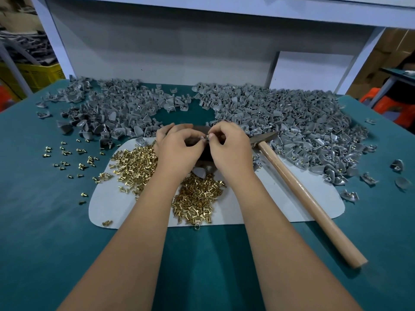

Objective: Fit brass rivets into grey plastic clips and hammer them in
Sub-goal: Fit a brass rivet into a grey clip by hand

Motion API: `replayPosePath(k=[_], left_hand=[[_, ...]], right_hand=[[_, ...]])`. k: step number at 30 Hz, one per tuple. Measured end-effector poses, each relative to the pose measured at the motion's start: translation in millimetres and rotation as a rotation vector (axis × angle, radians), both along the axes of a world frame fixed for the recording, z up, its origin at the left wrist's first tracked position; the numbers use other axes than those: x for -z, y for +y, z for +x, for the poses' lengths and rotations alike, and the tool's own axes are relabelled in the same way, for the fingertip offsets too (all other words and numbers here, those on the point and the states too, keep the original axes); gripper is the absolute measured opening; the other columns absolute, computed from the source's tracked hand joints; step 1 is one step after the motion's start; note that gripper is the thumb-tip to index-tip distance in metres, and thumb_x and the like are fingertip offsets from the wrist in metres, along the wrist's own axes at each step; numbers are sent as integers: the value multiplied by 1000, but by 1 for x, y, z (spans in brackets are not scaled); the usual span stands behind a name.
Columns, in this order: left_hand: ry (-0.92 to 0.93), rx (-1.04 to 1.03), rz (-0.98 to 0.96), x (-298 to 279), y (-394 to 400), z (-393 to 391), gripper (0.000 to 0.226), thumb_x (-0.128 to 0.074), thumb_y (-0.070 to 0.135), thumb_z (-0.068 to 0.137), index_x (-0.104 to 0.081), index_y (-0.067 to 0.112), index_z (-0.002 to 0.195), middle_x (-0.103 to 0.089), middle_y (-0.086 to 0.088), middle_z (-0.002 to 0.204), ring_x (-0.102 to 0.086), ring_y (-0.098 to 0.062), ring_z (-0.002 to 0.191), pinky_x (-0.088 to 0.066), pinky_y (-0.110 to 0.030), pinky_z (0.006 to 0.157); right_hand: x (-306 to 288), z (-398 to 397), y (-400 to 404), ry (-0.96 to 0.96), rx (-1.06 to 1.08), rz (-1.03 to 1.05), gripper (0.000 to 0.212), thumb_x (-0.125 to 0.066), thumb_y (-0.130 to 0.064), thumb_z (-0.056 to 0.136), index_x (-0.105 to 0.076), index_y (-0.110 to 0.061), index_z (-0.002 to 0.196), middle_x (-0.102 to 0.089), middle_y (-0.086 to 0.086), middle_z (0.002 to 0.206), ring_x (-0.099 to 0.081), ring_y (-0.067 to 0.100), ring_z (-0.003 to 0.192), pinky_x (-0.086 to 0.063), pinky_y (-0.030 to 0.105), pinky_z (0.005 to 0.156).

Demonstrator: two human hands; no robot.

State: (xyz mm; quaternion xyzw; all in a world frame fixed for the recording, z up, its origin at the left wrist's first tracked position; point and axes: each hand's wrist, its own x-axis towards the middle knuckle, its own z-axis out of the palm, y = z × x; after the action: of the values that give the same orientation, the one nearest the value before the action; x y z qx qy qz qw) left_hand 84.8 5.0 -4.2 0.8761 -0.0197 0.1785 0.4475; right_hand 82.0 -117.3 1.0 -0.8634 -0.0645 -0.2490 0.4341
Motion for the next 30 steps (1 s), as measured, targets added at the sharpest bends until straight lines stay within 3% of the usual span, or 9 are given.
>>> replayPosePath(k=[5, 8, 10, 13, 22, 27, 30], left_hand=[[-9, 26, -14, 2, 0, 2, 9, -67, 33, 87, -66, 41, 85, -61, 16, 122, -28, -18, 132, -23, -37, 110], [-31, 102, -49, 5, 0, 6, 8, -68, 24, 87, -74, 25, 91, -65, 9, 118, -44, -20, 125, -35, -41, 108], [-14, 182, -158, 5, -1, 6, 8, -67, 16, 88, -73, 18, 91, -64, 10, 110, -56, -16, 112, -45, -37, 101], [-4, 201, -195, 5, -2, 6, 11, -65, 14, 89, -70, 24, 90, -62, 15, 106, -59, -11, 105, -48, -30, 95], [-14, 136, -218, 7, -1, 4, 15, -70, 14, 81, -67, 28, 78, -66, 6, 100, -61, -12, 95, -51, -32, 86], [31, 157, -348, 8, 1, 3, 25, -74, 12, 80, -66, 32, 68, -68, 14, 93, -65, -12, 92, -55, -36, 86], [12, 182, -377, 8, 2, 5, 31, -73, 9, 80, -68, 35, 64, -68, 17, 89, -65, -7, 88, -53, -33, 85]], right_hand=[[-1, 0, 1, -18, 26, -160, 7, -57, -10, 87, -62, -13, 84, -57, -1, 90, -50, 18, 92, -45, 40, 82], [-2, -1, 0, -49, 16, -240, 7, -56, -8, 88, -62, -11, 87, -58, 4, 93, -50, 23, 93, -45, 43, 82], [-4, -1, -1, -74, 7, -301, 7, -55, -7, 88, -61, -10, 88, -57, 6, 92, -51, 26, 92, -45, 43, 80], [-6, -1, -3, -73, -9, -345, 8, -54, -7, 89, -61, -10, 89, -55, 6, 91, -50, 26, 92, -45, 42, 80], [-13, -7, -3, -32, -55, -408, 9, -54, -9, 89, -62, -14, 90, -58, 3, 94, -48, 26, 96, -46, 41, 79], [-19, -7, 0, 4, -16, -517, 11, -51, -12, 89, -58, -20, 87, -58, 0, 96, -49, 25, 95, -36, 32, 65], [-22, -3, 3, 42, 18, -545, 8, -52, -15, 88, -56, -22, 87, -58, 0, 98, -49, 24, 96, -36, 33, 65]])
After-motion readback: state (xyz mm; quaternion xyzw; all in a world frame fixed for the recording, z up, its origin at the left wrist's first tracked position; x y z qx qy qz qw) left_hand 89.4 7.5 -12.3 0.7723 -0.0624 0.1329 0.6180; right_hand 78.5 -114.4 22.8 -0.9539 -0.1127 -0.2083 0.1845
